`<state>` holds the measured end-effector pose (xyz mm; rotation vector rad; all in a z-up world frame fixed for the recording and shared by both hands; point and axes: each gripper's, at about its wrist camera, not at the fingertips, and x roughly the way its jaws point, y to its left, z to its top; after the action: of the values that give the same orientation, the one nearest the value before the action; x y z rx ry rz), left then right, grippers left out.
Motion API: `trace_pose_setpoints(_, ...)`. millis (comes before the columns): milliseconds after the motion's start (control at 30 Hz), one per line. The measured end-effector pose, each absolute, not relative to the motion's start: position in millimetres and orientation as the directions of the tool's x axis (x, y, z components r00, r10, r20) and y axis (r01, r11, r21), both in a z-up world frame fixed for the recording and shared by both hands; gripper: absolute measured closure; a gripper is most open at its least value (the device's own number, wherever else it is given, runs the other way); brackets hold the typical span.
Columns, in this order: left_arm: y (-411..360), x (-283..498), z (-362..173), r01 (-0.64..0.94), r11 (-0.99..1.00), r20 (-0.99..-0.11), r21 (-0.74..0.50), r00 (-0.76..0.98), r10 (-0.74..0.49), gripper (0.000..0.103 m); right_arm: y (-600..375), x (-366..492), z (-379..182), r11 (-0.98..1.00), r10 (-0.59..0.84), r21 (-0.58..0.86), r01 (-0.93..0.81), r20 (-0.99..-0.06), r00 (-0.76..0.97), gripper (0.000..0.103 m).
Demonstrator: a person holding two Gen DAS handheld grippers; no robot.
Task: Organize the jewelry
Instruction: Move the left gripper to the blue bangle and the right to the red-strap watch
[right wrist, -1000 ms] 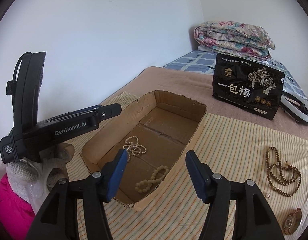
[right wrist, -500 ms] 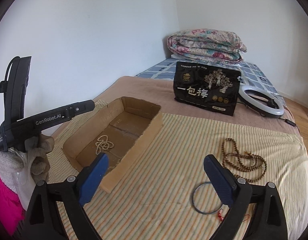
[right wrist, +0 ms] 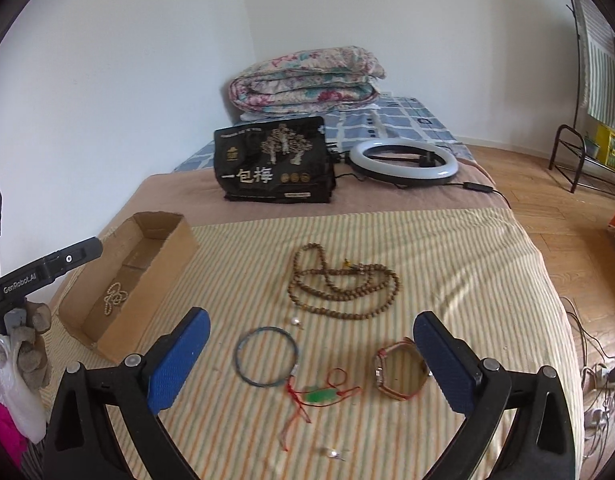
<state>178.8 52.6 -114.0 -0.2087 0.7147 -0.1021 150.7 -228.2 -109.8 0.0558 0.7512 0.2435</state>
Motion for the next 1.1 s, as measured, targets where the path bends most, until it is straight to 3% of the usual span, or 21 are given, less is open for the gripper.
trace_pose_setpoints(433, -45.4, 195.6, -162.5, 0.155, 0.961, -0.763, -0.228, 0.585, -0.275, 0.027, -299.8, 161.0, -144.9, 0.991, 0.136, 0.109, -0.081, -0.759, 0.637, 0.0)
trace_pose_setpoints(900, -70.2, 232.5, -217.9, 0.091, 0.951, -0.847, -0.296, 0.435, -0.306, 0.027, -327.0, 192.0, -180.0, 0.958, 0.23, 0.288, 0.017, -0.8, 0.554, 0.0)
trace_pose_setpoints(1100, -68.4, 245.0, -229.8, 0.028, 0.939, -0.856, -0.343, 0.403, -0.325, 0.027, -321.9, 194.6, -176.5, 0.963, 0.219, 0.27, 0.008, -0.798, 0.561, 0.0)
